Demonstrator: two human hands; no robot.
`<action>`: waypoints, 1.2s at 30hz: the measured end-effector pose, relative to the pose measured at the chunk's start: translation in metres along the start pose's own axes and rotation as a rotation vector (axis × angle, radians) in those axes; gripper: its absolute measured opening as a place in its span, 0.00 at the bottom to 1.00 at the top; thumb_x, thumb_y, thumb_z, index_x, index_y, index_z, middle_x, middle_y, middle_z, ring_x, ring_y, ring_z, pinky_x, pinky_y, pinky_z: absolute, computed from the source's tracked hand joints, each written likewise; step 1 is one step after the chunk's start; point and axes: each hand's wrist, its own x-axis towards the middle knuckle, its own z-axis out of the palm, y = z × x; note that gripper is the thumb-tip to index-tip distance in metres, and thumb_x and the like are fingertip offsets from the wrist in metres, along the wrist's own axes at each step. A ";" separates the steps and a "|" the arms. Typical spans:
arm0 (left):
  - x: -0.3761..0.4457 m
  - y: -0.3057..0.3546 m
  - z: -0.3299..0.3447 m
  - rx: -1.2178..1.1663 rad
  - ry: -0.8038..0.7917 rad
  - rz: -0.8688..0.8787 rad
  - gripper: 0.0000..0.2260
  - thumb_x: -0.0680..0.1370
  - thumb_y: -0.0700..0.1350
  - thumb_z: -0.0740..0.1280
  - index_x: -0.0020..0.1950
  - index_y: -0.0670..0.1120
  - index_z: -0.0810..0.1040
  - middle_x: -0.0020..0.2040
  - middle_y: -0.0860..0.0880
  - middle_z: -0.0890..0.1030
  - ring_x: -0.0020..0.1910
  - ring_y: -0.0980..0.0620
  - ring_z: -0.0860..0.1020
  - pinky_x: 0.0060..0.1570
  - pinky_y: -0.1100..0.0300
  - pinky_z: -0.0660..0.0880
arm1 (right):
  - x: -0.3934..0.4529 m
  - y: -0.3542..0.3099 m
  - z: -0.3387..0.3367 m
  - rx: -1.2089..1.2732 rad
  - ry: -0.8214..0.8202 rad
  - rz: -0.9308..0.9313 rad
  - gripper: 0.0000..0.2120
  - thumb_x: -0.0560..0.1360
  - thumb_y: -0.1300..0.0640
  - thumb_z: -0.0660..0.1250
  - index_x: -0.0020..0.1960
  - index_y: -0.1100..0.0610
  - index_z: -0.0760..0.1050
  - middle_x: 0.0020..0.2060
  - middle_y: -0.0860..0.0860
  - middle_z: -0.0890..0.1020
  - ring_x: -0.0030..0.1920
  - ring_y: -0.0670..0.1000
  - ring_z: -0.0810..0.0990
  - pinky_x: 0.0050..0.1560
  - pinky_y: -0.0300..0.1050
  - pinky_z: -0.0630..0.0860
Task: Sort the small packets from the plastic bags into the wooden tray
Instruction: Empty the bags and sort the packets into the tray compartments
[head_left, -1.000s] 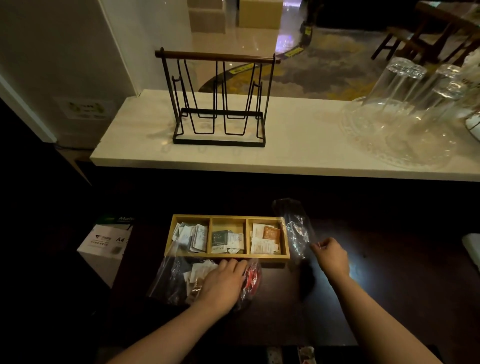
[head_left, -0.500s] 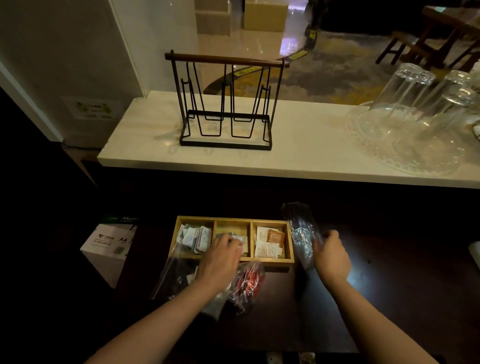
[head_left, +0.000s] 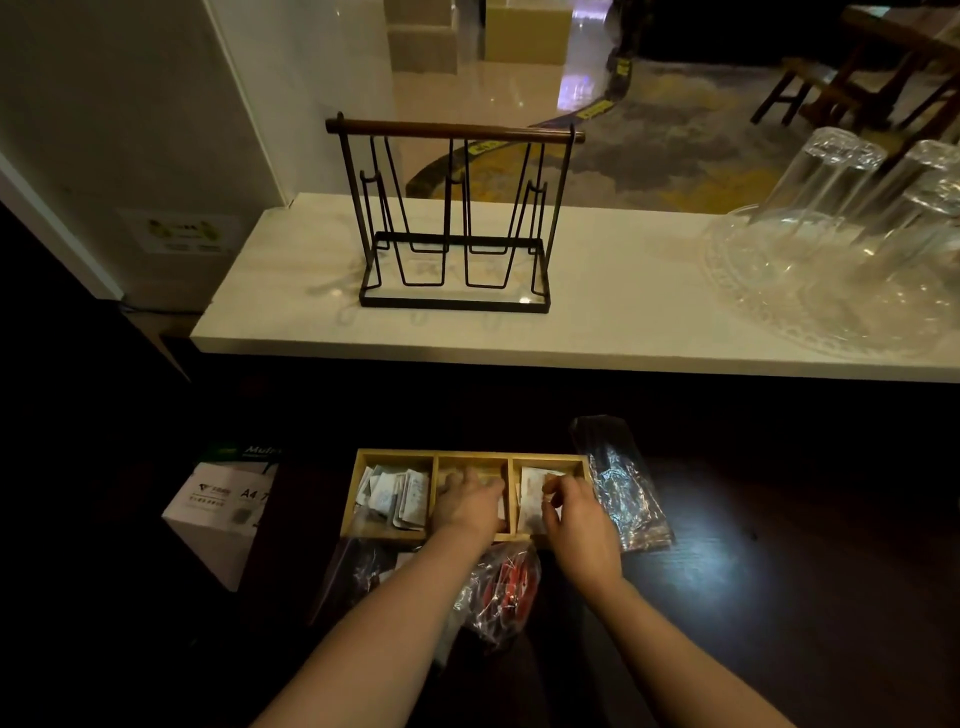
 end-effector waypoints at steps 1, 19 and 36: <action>0.002 0.001 -0.002 0.006 0.007 -0.005 0.22 0.75 0.42 0.68 0.67 0.52 0.67 0.68 0.42 0.64 0.67 0.39 0.64 0.58 0.45 0.75 | 0.001 0.001 0.001 0.005 0.001 0.002 0.07 0.77 0.55 0.62 0.55 0.53 0.72 0.53 0.49 0.76 0.40 0.49 0.78 0.39 0.43 0.75; 0.003 -0.035 -0.029 -0.400 0.301 0.057 0.11 0.76 0.32 0.57 0.41 0.47 0.73 0.49 0.49 0.73 0.47 0.49 0.73 0.44 0.56 0.70 | 0.001 0.000 0.002 0.054 -0.077 -0.044 0.08 0.77 0.60 0.61 0.54 0.53 0.75 0.56 0.48 0.77 0.46 0.49 0.80 0.44 0.46 0.77; -0.022 -0.114 0.005 -0.222 0.385 0.060 0.14 0.74 0.35 0.66 0.59 0.46 0.75 0.74 0.47 0.61 0.70 0.46 0.65 0.62 0.52 0.73 | 0.024 -0.051 0.028 0.178 -0.368 -0.012 0.14 0.76 0.61 0.66 0.62 0.60 0.73 0.57 0.58 0.80 0.55 0.55 0.80 0.54 0.45 0.78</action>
